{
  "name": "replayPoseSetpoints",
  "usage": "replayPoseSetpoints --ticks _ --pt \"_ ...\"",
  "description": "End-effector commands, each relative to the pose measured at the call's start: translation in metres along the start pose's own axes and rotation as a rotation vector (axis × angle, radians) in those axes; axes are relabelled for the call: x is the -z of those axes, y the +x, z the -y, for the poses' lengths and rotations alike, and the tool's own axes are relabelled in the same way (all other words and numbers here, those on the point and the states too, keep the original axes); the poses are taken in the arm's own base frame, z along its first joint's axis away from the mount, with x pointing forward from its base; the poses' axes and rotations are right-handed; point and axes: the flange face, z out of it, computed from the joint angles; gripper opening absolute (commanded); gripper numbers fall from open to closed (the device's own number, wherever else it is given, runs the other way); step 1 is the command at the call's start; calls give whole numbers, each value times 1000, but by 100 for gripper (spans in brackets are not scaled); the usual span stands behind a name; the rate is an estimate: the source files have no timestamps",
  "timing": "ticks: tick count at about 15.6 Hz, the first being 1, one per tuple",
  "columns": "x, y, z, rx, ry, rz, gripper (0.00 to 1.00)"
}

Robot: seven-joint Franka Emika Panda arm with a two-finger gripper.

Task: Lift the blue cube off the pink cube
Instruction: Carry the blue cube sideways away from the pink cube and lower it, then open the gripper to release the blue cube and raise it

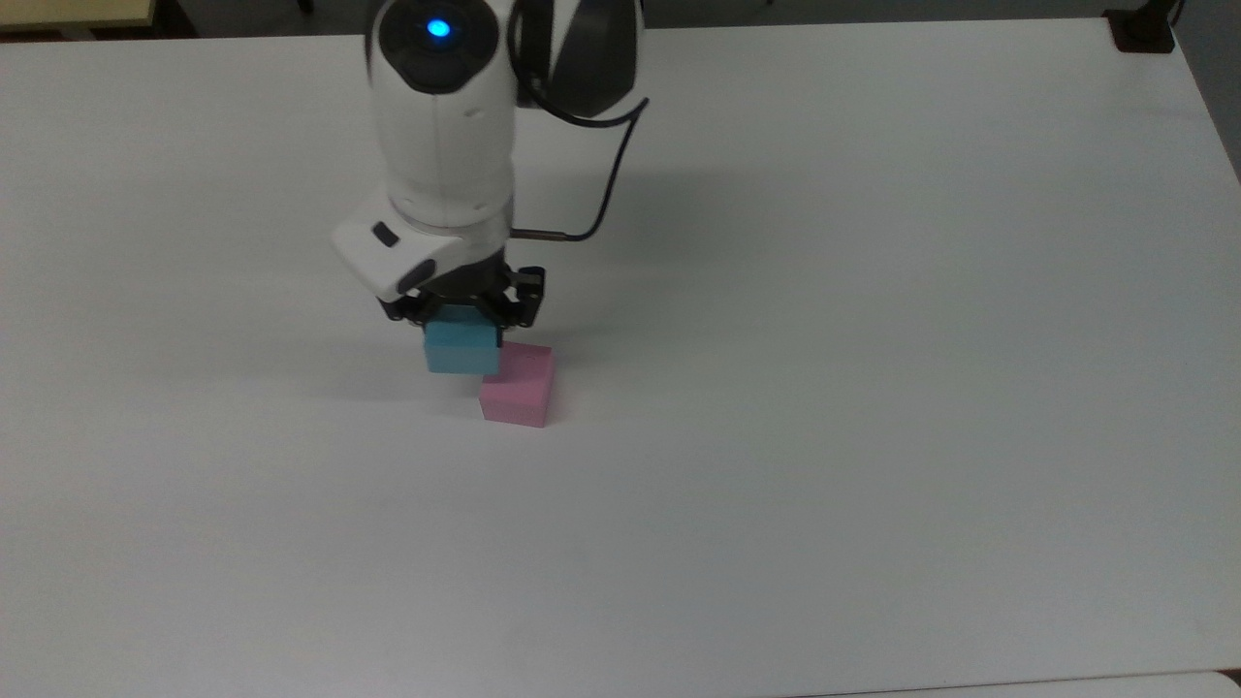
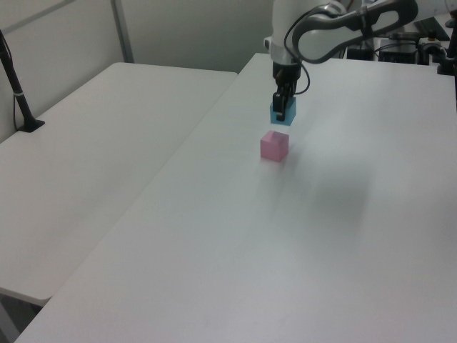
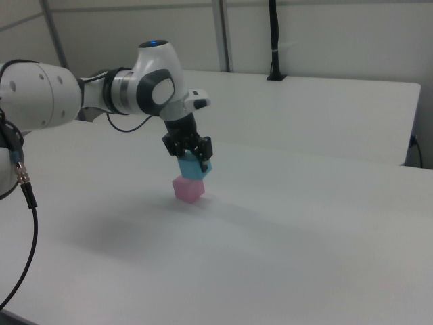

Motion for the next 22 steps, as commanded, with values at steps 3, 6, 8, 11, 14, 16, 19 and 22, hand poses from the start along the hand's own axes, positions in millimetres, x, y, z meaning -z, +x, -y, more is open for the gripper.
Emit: replayPoseSetpoints --ticks 3,6,8,11,14,16,19,22 --pt "-47 -19 -111 102 10 72 37" --pt "-71 -14 -132 116 -18 -5 53" --pt "-94 -14 -137 112 -21 8 64" --pt "-95 -14 -141 105 -24 -3 100" --pt "-68 -13 -142 96 -31 -32 100" --pt "-45 -13 -136 92 -28 -37 100" --pt "10 -15 -91 30 -16 -26 100" --pt "68 -31 -44 -65 -9 22 100"
